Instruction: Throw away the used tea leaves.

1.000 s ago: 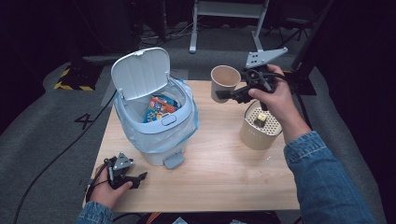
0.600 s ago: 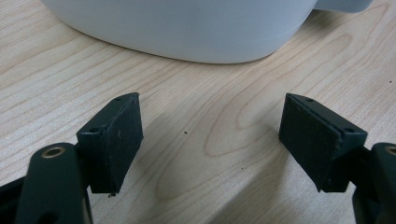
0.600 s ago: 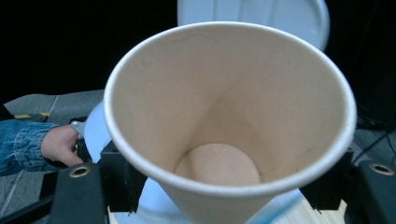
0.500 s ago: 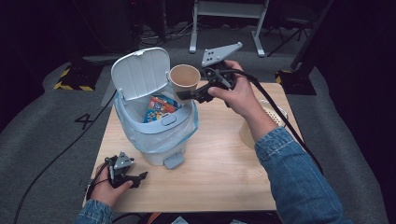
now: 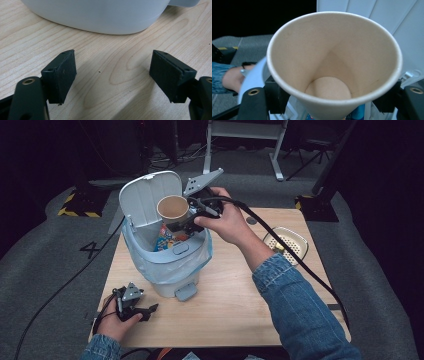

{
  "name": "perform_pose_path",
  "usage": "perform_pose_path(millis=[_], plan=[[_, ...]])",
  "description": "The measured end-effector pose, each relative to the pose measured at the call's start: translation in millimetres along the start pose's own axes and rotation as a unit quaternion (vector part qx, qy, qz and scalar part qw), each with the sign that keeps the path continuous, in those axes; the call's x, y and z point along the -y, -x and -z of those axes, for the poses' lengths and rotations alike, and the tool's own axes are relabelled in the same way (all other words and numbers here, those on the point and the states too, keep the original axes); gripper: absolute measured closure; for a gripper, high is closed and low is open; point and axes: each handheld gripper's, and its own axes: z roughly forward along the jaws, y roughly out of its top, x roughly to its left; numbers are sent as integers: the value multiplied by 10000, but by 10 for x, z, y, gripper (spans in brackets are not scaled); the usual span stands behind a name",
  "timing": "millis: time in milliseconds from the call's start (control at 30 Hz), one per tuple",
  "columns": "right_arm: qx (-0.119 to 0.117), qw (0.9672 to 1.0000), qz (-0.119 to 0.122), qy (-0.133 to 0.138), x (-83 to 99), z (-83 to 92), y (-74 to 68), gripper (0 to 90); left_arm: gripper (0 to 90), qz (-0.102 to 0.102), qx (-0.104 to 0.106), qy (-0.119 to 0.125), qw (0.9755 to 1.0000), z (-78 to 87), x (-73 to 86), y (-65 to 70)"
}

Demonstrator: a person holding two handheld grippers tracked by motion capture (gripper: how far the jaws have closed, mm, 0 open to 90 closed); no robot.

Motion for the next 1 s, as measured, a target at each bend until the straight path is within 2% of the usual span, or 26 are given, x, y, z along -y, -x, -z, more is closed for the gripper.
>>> perform_pose_path(millis=[100, 167, 233, 300, 333, 367, 400, 500, 567, 633, 667, 700, 733, 800, 833, 867, 933, 967, 1000], plan=[[37, 10000, -39, -65, 16, -56, 23, 283, 219, 2, 0, 0, 10000, 0, 0, 0], [-30, 9999, -108, -90, 45, -116, 52, 264, 219, 1, 1, -1, 10000, 0, 0, -1], [20, 9999, -30, -115, 72, -165, 55, 121, 219, 1, 1, 0, 10000, 0, 0, -1], [94, 9999, 16, -139, 78, -173, 48, 123, 219, 2, 2, -1, 10000, 0, 0, -1], [99, 9997, 185, -150, 81, -167, 43, 194, 219, 1, 2, -2, 10000, 1, 0, -2], [68, 9996, 272, -70, 81, -156, 38, 204, 219, 1, 3, -2, 10000, 0, 0, -1], [123, 9996, 254, 79, 73, -123, 38, 155, 219, 3, 1, -2, 10000, 0, 0, -1], [185, 9994, 231, 177, 65, -76, 42, 167, 219, 2, 1, -1, 10000, 0, 0, -1], [253, 9992, 184, 263, 76, 13, 51, 164, 219, 3, 4, 1, 10000, 0, 0, -1], [258, 9992, 171, 270, 81, 40, 55, 165, 219, 8, 9, 4, 10000, 0, 0, -2], [343, 9990, 130, 271, 103, 133, 52, 172, 219, 21, 21, 1, 10000, 1, 1, -3], [343, 9990, 130, 271, 103, 133, 52, 172, 219, 21, 21, 1, 10000, 1, 1, -3], [414, 9988, 83, 267, 125, 232, 43, 188, 219, 7, 12, 12, 10000, -3, -4, -8], [437, 9987, 58, 261, 134, 274, 41, 193, 219, 2, 6, 10, 10000, -6, -7, -9], [505, 9984, -9, 263, 149, 351, 35, 200, 219, 15, 11, 6, 10000, -9, -9, -6], [652, 9973, -178, 273, 187, 474, 33, 198, 218, 11, 20, -1, 10000, -12, -11, -7], [691, 9970, -193, 281, 202, 521, 33, 202, 219, 5, 20, 4, 10000, -13, -12, -8], [843, 9957, -275, 278, 255, 671, 40, 216, 218, 14, 23, -1, 10000, -12, -12, -8], [902, 9950, -319, 287, 282, 739, 48, 220, 219, 10, 20, 0, 10000, -12, -12, -9]])
